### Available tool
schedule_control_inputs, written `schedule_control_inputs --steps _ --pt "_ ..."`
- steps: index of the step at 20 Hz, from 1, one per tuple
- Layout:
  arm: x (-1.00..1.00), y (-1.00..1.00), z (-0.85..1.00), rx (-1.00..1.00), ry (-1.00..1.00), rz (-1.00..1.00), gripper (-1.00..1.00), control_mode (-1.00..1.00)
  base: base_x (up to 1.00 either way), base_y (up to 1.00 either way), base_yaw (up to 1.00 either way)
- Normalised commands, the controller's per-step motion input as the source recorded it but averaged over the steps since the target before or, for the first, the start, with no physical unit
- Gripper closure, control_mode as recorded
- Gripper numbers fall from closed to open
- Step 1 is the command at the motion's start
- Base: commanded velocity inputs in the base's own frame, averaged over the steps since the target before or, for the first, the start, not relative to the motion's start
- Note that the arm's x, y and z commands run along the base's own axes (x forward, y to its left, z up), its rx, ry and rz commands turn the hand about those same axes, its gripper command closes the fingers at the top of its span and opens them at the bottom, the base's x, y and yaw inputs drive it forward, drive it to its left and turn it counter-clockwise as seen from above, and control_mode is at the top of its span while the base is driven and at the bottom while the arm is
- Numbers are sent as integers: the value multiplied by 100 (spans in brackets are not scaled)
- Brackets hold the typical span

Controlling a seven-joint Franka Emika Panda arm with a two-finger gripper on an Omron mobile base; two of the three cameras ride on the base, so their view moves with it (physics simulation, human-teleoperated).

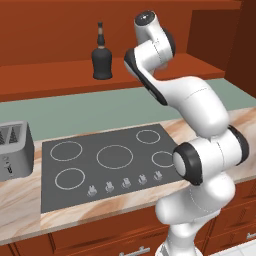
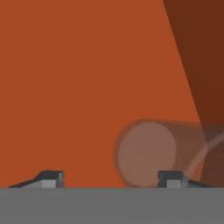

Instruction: There is a bowl on the dining counter. Grab a lemon wedge from the fridge and place it in the bowl. Then get the liquor bottle and glass cup from the cabinet and place them next to the bowl.

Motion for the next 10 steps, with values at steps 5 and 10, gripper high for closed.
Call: schedule_control_inputs --steps 5,10 --pt "-7 0 -1 0 0 0 100 -100 0 0 0" --pt "-3 0 0 0 0 0 100 -100 0 0 0"
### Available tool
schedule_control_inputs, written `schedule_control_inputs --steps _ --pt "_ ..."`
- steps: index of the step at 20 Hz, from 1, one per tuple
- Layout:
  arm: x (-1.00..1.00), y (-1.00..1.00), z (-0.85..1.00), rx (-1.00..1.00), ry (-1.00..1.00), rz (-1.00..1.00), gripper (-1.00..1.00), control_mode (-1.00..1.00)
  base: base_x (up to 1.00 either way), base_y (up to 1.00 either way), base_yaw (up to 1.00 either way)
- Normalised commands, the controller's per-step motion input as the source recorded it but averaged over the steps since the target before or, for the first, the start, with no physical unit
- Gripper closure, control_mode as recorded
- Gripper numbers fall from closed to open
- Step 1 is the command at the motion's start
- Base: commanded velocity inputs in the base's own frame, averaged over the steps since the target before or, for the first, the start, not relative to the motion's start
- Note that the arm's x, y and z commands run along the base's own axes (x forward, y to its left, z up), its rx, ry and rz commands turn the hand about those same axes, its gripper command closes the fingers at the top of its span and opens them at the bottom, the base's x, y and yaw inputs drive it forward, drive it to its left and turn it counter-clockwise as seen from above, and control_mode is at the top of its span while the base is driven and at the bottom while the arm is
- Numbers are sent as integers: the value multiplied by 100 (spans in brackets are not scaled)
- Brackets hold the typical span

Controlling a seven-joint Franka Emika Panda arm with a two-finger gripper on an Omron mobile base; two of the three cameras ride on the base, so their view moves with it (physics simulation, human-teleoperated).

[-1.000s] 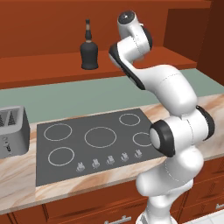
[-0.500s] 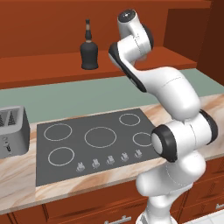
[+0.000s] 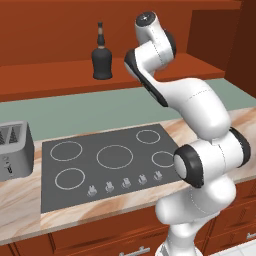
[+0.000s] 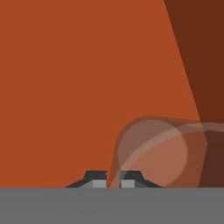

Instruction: There is a bowl on the dining counter. Grab a lemon wedge from the fridge and place it in the bowl. Then get the liquor bottle and glass cup from the cabinet and place them next to the bowl.

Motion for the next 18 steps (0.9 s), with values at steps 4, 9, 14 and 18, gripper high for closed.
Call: schedule_control_inputs --steps 4,9,14,18 --pt "-7 0 0 0 -1 0 100 -100 0 0 0" --pt "-62 0 19 0 -11 0 100 -100 0 0 0" --pt "-100 0 22 0 -24 -1 100 -100 0 0 0" --pt "-100 0 4 1 -17 -4 100 -100 0 0 0"
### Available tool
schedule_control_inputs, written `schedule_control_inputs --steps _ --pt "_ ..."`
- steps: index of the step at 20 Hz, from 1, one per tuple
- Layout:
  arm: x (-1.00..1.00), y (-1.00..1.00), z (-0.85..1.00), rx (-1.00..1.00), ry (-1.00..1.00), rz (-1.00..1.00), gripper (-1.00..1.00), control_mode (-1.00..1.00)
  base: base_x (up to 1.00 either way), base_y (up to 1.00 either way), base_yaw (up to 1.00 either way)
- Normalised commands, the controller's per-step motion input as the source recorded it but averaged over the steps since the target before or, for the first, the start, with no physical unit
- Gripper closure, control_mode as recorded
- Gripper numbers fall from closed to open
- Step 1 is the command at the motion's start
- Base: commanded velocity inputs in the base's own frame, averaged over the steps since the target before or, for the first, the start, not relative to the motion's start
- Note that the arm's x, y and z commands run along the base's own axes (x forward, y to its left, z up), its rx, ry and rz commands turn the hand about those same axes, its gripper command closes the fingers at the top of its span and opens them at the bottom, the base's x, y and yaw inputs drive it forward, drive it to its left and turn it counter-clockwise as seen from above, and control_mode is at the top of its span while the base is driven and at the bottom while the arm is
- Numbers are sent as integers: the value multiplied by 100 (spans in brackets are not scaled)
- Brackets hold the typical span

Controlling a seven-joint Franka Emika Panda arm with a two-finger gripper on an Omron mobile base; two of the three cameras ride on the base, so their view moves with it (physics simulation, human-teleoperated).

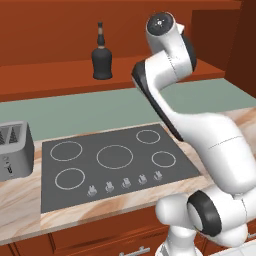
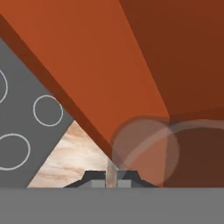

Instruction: There is a bowl on the dining counter. Grab a lemon wedge from the fridge and place it in the bowl. Then get the liquor bottle and glass cup from the cabinet and place them next to the bowl.

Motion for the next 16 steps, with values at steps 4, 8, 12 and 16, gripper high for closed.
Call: schedule_control_inputs --steps 4,8,12,16 --pt "-100 0 1 6 -2 -11 100 -100 0 0 0" --pt "-100 0 0 12 6 -19 100 -100 0 0 0" --pt "-100 0 0 18 14 -17 100 -100 0 0 0" --pt "-100 0 0 22 22 -16 100 -100 0 0 0"
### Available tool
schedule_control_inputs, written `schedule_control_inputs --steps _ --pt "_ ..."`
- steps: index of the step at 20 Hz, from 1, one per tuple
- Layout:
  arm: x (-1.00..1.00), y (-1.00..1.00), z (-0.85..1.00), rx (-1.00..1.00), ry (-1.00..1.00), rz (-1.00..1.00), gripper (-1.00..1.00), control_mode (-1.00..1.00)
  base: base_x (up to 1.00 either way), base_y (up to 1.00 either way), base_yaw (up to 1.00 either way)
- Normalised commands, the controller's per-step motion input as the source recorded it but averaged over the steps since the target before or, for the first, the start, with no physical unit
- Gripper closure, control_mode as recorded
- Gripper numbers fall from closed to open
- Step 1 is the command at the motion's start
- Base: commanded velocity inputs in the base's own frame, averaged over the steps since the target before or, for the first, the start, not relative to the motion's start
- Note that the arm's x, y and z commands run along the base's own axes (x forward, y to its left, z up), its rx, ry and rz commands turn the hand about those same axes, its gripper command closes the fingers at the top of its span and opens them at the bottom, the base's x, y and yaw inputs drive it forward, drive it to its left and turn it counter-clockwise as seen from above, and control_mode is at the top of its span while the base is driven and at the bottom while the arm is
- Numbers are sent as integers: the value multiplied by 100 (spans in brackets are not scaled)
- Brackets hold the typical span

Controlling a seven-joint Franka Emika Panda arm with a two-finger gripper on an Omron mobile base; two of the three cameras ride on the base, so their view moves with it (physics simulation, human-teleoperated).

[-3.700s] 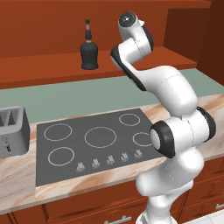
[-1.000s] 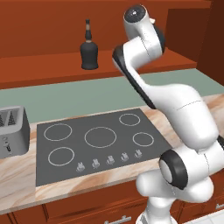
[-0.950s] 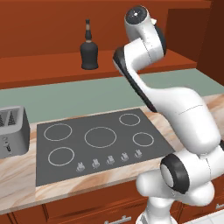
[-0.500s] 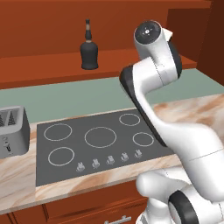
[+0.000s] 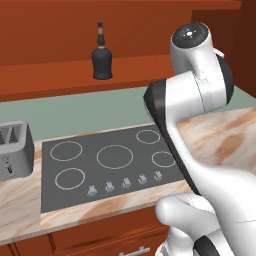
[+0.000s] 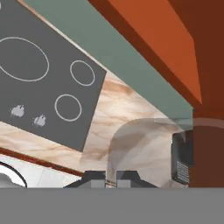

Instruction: There is a bowl on the dining counter. Grab a lemon wedge from the fridge and place it in the bowl. Then get the liquor bottle and glass cup from the cabinet and place them next to the bowl.

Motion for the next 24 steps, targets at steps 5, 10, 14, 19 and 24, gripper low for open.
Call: schedule_control_inputs --steps 5,10,14,19,24 --pt "-99 0 -22 25 28 -14 100 -100 0 0 0" --pt "-82 0 -65 19 17 -10 100 -100 0 0 0" --pt "-44 -2 -88 19 15 -4 100 -100 0 0 0" --pt "-14 -3 -79 18 10 0 100 -100 0 0 0" --pt "-12 0 -22 4 1 -4 100 -100 0 0 0"
